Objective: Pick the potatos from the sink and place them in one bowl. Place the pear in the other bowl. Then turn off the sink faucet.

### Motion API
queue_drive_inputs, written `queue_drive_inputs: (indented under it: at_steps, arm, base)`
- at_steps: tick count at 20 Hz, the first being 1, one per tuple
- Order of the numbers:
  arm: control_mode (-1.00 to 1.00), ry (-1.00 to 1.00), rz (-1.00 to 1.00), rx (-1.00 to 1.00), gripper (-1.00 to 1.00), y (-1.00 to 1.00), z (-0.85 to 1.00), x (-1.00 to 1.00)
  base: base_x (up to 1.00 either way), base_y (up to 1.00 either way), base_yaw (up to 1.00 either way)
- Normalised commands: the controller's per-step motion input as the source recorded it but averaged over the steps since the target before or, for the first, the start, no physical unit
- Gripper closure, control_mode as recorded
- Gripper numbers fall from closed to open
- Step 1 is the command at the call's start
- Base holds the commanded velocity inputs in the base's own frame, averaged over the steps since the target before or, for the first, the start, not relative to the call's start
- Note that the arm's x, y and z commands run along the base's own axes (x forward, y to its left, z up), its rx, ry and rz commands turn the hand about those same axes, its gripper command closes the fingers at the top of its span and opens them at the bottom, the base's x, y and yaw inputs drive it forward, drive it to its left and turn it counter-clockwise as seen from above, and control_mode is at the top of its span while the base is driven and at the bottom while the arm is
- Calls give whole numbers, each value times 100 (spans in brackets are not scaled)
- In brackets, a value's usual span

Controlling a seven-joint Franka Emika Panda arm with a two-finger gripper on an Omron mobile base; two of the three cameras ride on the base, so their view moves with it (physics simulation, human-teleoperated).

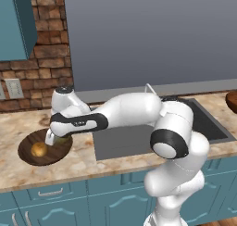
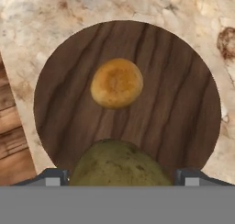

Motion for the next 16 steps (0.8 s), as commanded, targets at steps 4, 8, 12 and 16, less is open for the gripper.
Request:
queue_drive_inputs:
  at_steps: [4, 8, 12, 16]
  arm:
    - [-100, 0, -4, -1, 100, 9, -9, 21]
    - [-100, 0, -3, -3, 100, 20, -21, 24]
    - [-100, 0, -3, -3, 100, 24, -22, 19]
    - [-100, 0, -3, -3, 100, 24, -11, 10]
  base:
    - [0, 0, 0]
    - [0, 0, 0]
    - [0, 0, 0]
    - [0, 0, 0]
